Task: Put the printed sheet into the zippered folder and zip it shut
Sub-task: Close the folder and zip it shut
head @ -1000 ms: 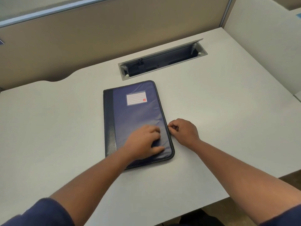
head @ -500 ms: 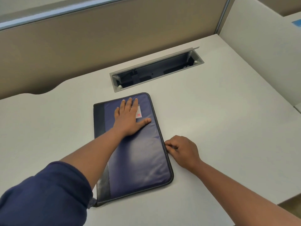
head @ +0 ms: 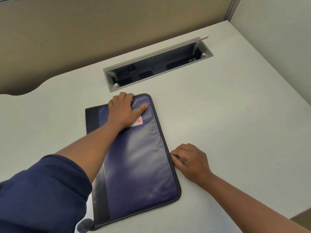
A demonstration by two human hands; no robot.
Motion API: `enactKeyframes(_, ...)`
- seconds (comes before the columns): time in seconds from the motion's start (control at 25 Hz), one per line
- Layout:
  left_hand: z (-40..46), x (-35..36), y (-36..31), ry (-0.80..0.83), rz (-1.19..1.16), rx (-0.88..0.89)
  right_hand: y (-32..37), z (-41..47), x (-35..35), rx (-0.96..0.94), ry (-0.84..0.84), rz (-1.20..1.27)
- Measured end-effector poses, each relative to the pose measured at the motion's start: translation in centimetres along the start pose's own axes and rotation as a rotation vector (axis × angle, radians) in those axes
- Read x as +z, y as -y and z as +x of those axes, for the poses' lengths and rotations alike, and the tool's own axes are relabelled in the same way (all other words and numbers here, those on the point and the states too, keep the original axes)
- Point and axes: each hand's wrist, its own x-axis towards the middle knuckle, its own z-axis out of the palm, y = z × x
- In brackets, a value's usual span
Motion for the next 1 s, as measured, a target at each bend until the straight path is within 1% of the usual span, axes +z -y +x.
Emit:
enactKeyframes(0.24,0.2,-0.3,0.9,-0.042,-0.030,-0.047,-0.3,3.0,0.1,-0.007,-0.060,-0.010)
enactKeyframes(0.64,-0.5,0.0,0.9,-0.076,-0.065,-0.051,-0.4,9.5,1.2,-0.078,-0.041,-0.024)
enactKeyframes(1.0,-0.4,0.2,1.2,-0.063,-0.091,-0.059,0.3,16.8,1.9,-0.079,-0.033,0.001)
